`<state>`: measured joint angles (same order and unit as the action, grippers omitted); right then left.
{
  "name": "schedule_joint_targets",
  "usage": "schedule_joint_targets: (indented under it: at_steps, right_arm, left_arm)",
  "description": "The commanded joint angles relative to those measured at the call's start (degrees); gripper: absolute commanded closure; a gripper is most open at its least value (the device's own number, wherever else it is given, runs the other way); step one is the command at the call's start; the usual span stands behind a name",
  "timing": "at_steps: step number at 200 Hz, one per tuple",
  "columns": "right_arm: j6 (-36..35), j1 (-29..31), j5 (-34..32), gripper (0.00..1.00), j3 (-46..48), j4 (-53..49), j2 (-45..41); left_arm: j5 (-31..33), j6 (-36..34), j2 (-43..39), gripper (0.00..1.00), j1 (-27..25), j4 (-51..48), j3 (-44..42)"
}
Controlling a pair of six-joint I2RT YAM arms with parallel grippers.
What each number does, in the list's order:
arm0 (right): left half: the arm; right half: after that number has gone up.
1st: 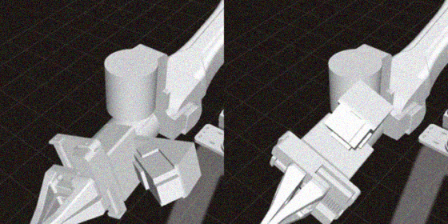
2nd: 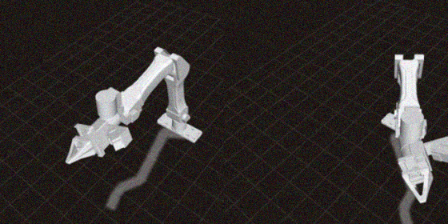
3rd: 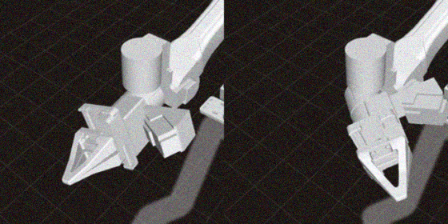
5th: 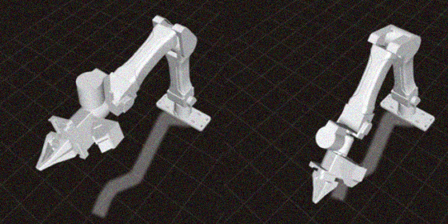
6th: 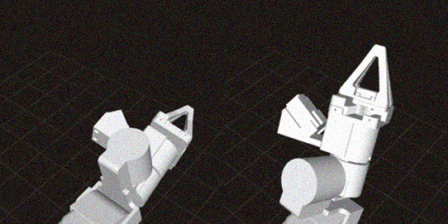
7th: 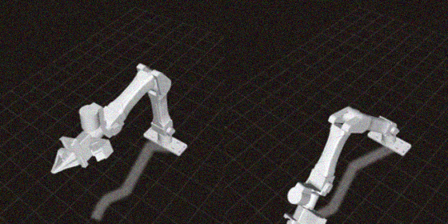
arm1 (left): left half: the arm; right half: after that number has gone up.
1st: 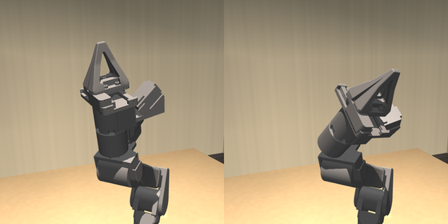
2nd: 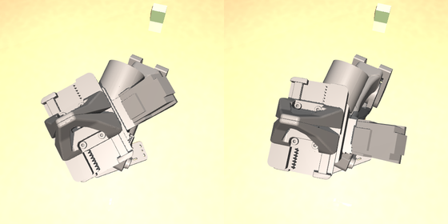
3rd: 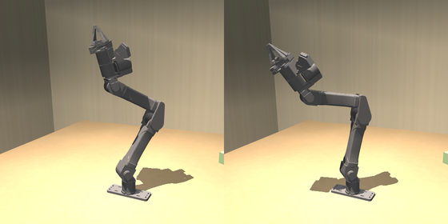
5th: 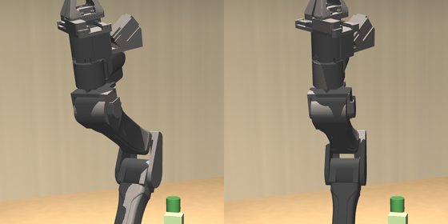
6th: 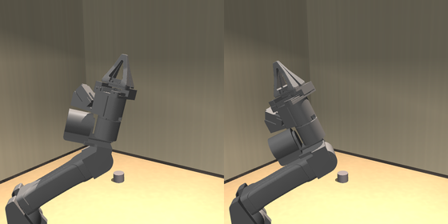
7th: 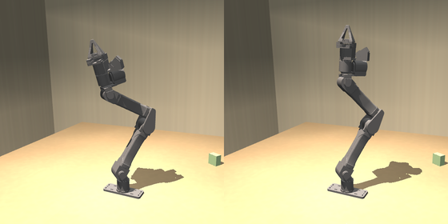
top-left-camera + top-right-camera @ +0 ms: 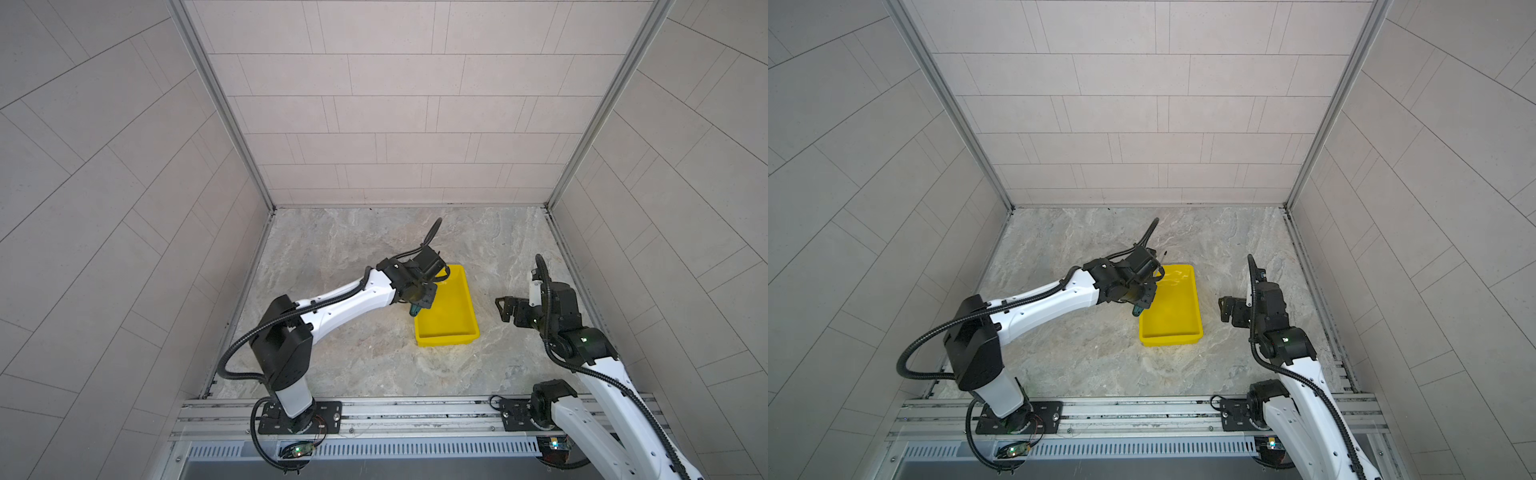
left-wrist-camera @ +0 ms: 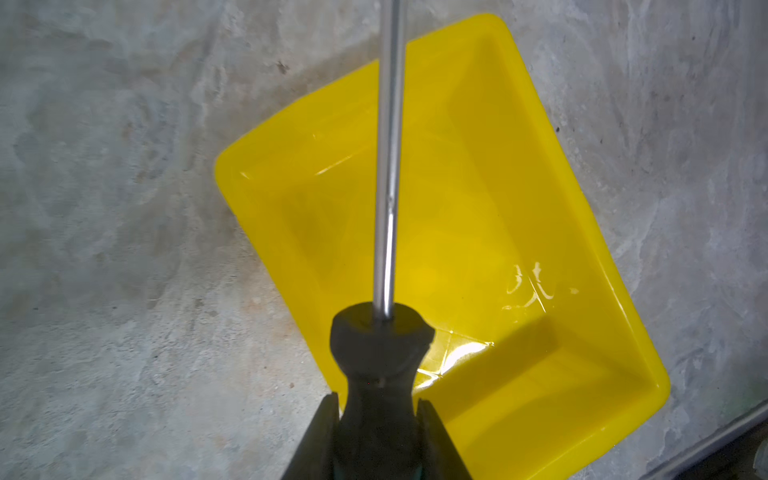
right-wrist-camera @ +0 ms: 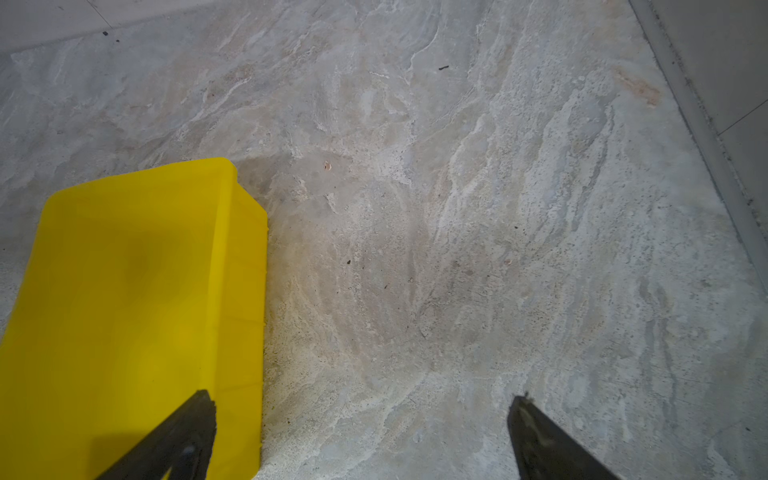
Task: Put the screwdriver in the bin
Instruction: 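Lift the screwdriver with the left gripper and carry it over the yellow tray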
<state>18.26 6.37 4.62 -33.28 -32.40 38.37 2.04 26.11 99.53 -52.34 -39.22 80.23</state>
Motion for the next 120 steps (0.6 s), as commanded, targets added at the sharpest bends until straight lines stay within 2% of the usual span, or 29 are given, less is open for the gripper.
schedule_joint_targets:
  at_steps: [1, 73, 120]
  right_arm:
    - [-0.3, 0.0, -0.7, 0.00, 0.6, 0.0, -1.3]
    - [0.0, 0.0, -0.5, 0.00, 0.4, -0.4, -1.9]
    - [0.1, 0.0, -0.7, 0.00, 0.4, -0.6, -1.9]
  left_arm:
    - [-1.0, 1.8, 3.0, 1.00, -1.4, 0.8, 1.7]
    - [-5.3, 2.9, 11.0, 1.00, -1.5, 5.1, 3.7]
    - [-5.2, 2.5, 14.9, 1.00, -1.5, 5.8, 5.3]
